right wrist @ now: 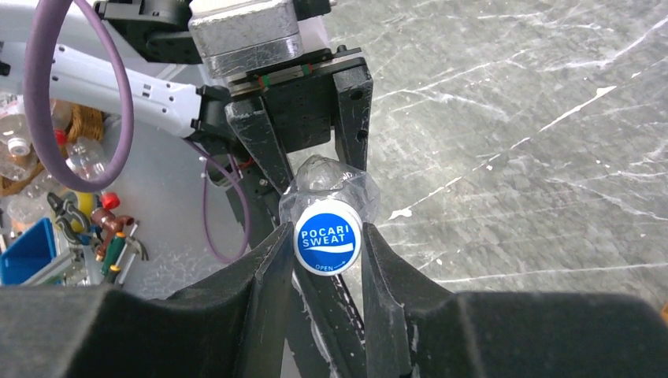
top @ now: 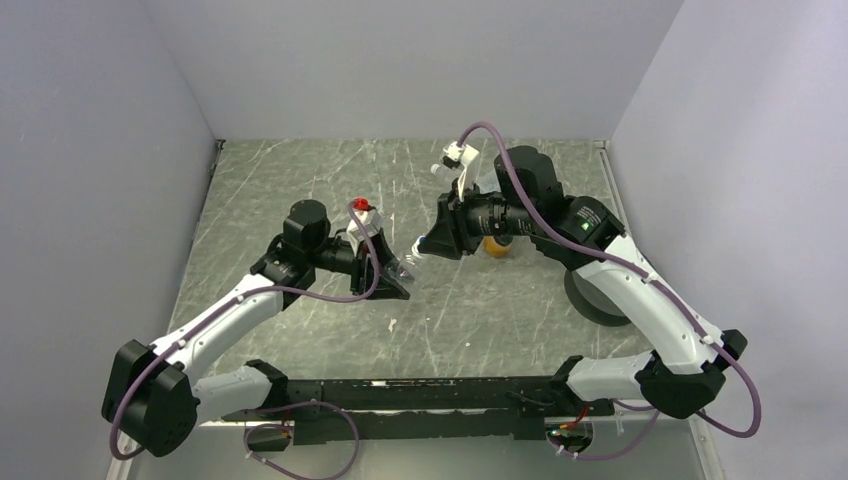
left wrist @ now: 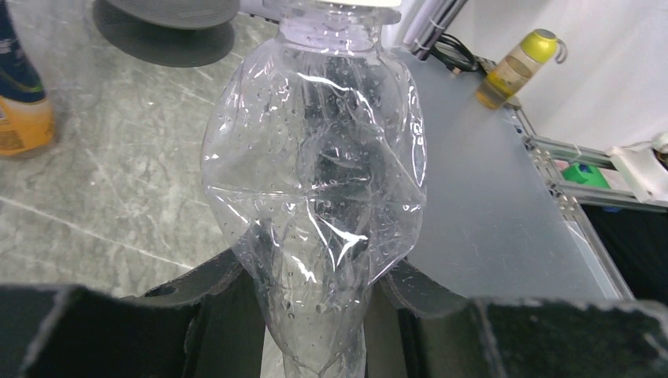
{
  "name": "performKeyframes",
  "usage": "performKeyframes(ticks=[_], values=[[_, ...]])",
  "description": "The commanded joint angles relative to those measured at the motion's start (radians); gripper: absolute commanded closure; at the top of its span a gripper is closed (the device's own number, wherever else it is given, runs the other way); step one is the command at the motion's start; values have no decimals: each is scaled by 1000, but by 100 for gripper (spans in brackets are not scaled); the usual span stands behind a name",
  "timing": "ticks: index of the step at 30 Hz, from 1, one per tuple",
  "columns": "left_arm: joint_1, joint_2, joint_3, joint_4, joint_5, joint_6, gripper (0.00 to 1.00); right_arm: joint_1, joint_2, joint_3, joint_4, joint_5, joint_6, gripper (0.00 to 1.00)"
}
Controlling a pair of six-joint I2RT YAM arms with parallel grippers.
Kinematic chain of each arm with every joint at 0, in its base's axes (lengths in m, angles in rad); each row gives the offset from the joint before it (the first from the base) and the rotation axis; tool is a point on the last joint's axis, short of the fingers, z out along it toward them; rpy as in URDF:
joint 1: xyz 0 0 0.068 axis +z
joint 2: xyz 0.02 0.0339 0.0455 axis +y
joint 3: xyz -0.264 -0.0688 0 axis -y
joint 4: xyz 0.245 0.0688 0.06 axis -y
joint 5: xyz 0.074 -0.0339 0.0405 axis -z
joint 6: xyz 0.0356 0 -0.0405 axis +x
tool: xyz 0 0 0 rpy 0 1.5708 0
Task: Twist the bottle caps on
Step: Screw the bottle cap onto the plastic bottle.
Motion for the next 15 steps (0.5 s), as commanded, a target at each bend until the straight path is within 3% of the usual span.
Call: performKeyframes(ticks=[1, 7, 15], values=[[-5, -57, 14, 216, -196, -8, 100, 24, 26, -60, 55, -63, 115, 91], [-5, -76, -2, 239, -377, 4, 100, 24, 26, -114, 138, -47, 184, 92], [-6, -83, 11, 189, -589, 25, 100, 25, 61, -114, 127, 75, 250, 94]])
